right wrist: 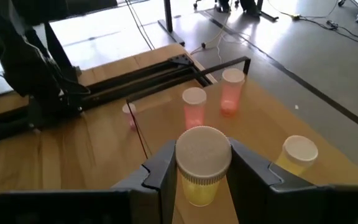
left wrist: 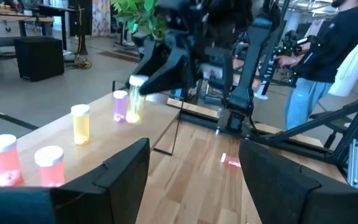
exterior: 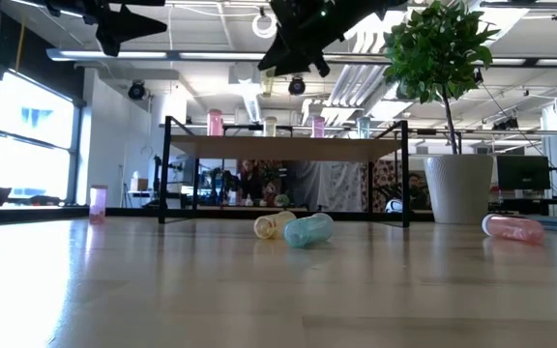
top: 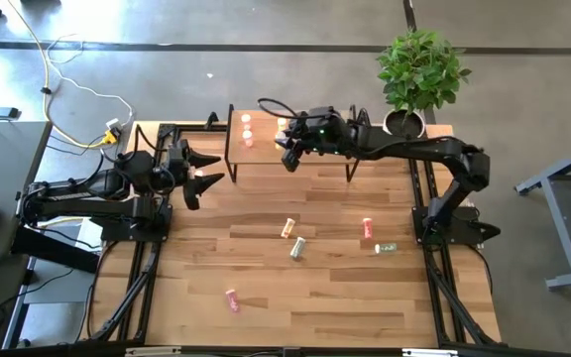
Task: Pick and place medicine bottles onto shelf by color
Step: Put the bottom yellow pill bottle aligned with the yellow pill bottle on the shelf
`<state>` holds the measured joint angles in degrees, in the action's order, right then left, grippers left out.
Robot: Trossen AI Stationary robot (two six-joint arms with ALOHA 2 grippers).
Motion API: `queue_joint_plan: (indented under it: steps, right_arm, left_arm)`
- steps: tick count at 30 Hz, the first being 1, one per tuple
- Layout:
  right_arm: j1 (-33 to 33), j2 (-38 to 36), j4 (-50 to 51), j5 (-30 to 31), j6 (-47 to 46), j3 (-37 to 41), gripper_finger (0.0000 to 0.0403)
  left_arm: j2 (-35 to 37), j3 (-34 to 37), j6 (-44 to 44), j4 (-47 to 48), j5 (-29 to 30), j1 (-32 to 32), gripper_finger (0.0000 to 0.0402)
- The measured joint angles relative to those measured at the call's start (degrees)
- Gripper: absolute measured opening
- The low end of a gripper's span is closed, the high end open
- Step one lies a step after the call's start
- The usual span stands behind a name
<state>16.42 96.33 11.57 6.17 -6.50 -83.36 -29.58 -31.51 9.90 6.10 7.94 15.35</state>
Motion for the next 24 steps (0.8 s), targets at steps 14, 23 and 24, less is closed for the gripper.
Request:
queue_joint_plan:
  steps: [14, 23, 24]
  right_arm:
    - [1.6, 6.0, -0.3, 0.1, 2.1, 0.0, 0.0104]
    - [2.4, 6.8, -0.4, 2.3, 4.2, 0.0, 0.0104]
    - [2.6, 6.8, -0.4, 2.3, 4.8, 0.0, 0.0104]
  left_arm:
    - [0.0, 0.0, 1.0, 0.1, 0.0, 0.0, 0.0239]
    - [0.0, 0.0, 1.0, 0.1, 0.0, 0.0, 0.0239]
    - [0.0, 0.0, 1.0, 0.1, 0.0, 0.0, 0.0239]
